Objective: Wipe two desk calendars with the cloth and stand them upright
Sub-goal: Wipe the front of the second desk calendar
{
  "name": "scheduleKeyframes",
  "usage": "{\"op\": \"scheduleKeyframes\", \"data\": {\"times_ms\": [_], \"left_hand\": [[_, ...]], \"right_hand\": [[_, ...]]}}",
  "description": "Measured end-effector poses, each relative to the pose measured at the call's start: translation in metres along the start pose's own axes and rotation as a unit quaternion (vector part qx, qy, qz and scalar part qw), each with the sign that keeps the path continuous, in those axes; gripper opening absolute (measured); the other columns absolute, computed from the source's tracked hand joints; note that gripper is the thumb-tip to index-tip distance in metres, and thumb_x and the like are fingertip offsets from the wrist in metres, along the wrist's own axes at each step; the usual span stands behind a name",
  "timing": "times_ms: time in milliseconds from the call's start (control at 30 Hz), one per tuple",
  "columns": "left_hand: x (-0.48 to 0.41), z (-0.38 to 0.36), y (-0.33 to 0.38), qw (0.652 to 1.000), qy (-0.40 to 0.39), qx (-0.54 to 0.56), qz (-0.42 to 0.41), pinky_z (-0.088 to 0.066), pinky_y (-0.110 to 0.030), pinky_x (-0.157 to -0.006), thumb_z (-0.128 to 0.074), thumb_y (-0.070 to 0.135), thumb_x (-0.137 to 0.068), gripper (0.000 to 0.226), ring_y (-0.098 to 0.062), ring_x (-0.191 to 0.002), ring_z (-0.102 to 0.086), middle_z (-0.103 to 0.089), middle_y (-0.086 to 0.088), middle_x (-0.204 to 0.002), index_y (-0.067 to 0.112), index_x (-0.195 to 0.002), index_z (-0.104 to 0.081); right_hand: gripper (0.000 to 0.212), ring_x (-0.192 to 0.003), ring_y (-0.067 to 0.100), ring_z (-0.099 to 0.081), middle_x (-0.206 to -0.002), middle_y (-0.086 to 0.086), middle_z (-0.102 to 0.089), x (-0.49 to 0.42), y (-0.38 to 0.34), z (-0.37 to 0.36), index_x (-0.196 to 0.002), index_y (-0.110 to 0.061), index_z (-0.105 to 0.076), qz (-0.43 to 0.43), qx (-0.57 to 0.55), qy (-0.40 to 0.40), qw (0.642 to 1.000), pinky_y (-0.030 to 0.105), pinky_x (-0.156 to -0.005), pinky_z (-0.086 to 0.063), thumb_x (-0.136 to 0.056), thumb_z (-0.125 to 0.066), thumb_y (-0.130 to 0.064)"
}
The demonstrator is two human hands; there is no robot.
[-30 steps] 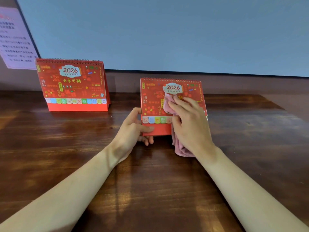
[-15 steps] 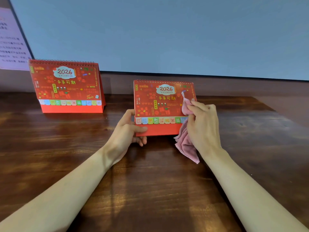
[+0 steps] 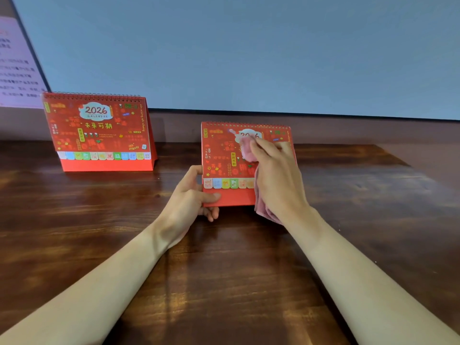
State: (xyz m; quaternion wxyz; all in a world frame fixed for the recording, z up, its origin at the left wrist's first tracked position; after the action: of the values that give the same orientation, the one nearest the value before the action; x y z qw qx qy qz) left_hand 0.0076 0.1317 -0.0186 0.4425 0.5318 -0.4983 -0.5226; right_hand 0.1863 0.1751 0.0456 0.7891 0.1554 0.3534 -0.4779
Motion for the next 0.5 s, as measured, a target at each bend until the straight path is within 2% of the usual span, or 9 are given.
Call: {"op": "scheduleKeyframes", "data": {"times_ms": [167, 267, 367, 433, 500], "left_hand": [[0.0, 0.0, -0.001, 1.0, 0.006, -0.012, 0.004, -0.054, -0.031, -0.053, -0.059, -0.008, -0.1, 0.039, -0.024, -0.059, -0.063, -0.074, -0.014, -0.097, 0.015, -0.131, -0.05], [-0.002, 0.001, -0.002, 1.0, 0.012, -0.02, 0.002, -0.053, -0.032, -0.052, -0.058, -0.01, -0.099, 0.039, -0.025, -0.058, -0.063, -0.074, -0.013, -0.094, 0.013, -0.13, -0.049], [-0.002, 0.0, -0.002, 1.0, 0.006, -0.027, -0.002, -0.054, -0.033, -0.052, -0.057, -0.011, -0.099, 0.04, -0.026, -0.059, -0.063, -0.074, -0.012, -0.092, 0.013, -0.13, -0.048], [-0.002, 0.0, -0.002, 1.0, 0.004, -0.029, -0.006, -0.054, -0.033, -0.053, -0.057, -0.011, -0.099, 0.041, -0.025, -0.059, -0.064, -0.073, -0.011, -0.09, 0.013, -0.131, -0.048], [-0.002, 0.0, -0.002, 1.0, 0.003, -0.029, -0.007, -0.054, -0.031, -0.053, -0.058, -0.009, -0.1, 0.041, -0.024, -0.059, -0.065, -0.073, -0.011, -0.092, 0.014, -0.132, -0.047]], "right_hand": [[0.037, -0.118, 0.025, -0.045, -0.148, 0.001, -0.054, 0.006, 0.025, 0.009, -0.141, -0.011, -0.059, -0.111, 0.019, -0.042, 0.993, 0.038, -0.085, -0.058, -0.104, -0.051, -0.01], [0.034, -0.116, 0.023, -0.043, -0.144, -0.001, -0.055, 0.002, 0.026, 0.013, -0.137, -0.01, -0.063, -0.138, -0.011, 0.0, 0.99, 0.039, -0.083, -0.059, -0.106, -0.049, -0.006], [0.041, -0.113, 0.025, -0.047, -0.142, -0.001, -0.06, -0.003, 0.004, 0.012, -0.133, -0.009, -0.066, -0.039, -0.024, 0.03, 0.999, 0.037, -0.092, -0.052, -0.1, -0.047, 0.004], [0.046, -0.119, 0.027, -0.049, -0.145, 0.001, -0.059, -0.001, -0.014, 0.003, -0.136, -0.007, -0.063, 0.037, -0.02, -0.006, 0.999, 0.039, -0.1, -0.05, -0.096, -0.043, -0.002], [0.049, -0.122, 0.029, -0.05, -0.147, 0.002, -0.058, 0.005, -0.019, -0.003, -0.139, -0.007, -0.061, 0.064, 0.011, -0.029, 0.997, 0.044, -0.099, -0.052, -0.092, -0.049, -0.002]]}}
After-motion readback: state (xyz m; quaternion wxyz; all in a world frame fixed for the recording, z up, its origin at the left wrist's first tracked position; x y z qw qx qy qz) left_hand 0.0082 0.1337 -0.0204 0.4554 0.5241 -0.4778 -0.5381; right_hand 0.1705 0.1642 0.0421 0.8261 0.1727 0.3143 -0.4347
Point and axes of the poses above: each hand's wrist, its own x-axis away from the middle knuckle, its own z-axis out of the back of the hand, y = z × x, the point moved 6 cm from there along -x, towards the middle knuckle
